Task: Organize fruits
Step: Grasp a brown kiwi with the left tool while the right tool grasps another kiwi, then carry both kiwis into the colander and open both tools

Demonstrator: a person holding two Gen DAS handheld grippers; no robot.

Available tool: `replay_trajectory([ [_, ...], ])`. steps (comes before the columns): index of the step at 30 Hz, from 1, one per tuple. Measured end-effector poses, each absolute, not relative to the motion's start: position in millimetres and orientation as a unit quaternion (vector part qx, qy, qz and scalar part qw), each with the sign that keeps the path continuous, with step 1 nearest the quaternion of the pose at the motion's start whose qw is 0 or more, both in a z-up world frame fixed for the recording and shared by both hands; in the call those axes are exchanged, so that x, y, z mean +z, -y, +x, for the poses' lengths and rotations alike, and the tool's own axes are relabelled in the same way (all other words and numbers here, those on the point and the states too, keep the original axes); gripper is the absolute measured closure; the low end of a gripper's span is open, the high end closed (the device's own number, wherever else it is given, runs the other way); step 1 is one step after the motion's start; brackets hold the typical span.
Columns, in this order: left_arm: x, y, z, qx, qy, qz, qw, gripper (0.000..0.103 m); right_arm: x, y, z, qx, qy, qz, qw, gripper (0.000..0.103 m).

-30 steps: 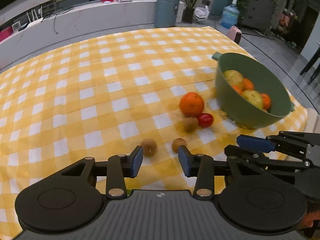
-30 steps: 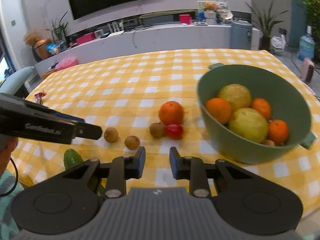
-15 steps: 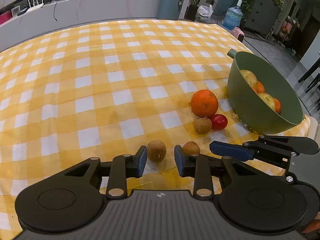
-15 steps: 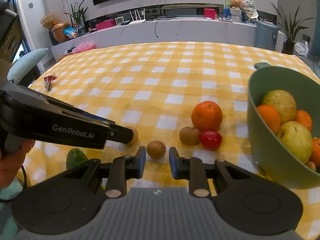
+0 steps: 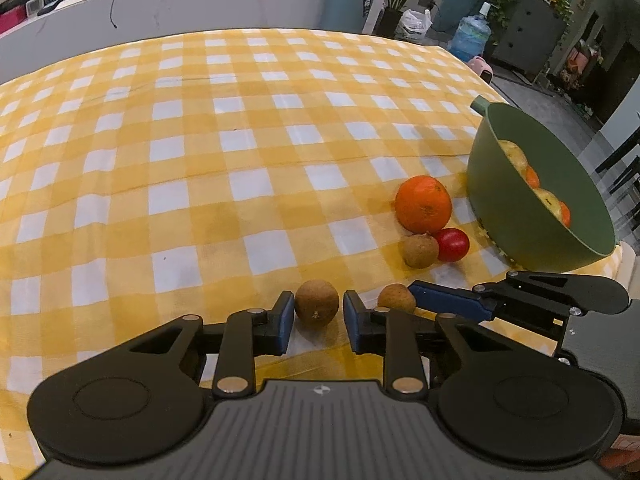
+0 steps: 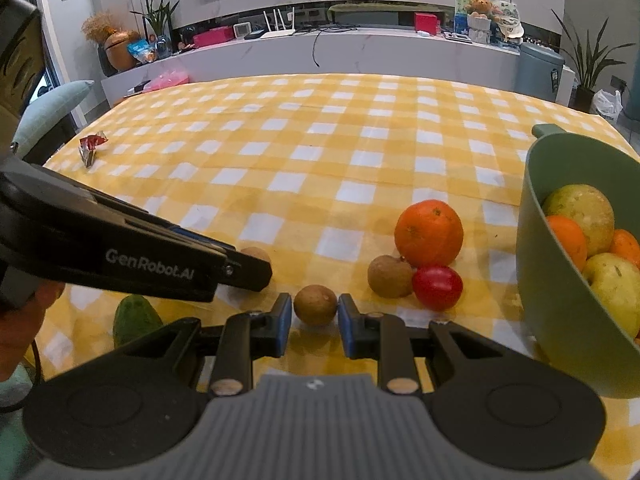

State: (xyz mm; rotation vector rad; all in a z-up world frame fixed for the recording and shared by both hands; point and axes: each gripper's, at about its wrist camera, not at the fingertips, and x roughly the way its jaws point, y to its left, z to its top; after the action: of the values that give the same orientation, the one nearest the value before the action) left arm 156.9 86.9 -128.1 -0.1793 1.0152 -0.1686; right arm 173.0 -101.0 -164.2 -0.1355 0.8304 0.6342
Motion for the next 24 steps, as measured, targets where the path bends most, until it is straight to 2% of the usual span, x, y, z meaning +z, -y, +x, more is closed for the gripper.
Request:
replay_trajectory([
  [11,-125.6,-89.1,154.4,-0.078,-0.483,-0.105,0.866,0.076,-159.6,102.6,169.8,0.304,-0.39,-0.065,0.867,0.083],
  [24,-66.9,-59.0,140.0,-0.117,-0.442,-0.116,0.882,0.076,-103.5,156.4,142.3,0.315,-0.348,-0.062,0.881,0.084],
])
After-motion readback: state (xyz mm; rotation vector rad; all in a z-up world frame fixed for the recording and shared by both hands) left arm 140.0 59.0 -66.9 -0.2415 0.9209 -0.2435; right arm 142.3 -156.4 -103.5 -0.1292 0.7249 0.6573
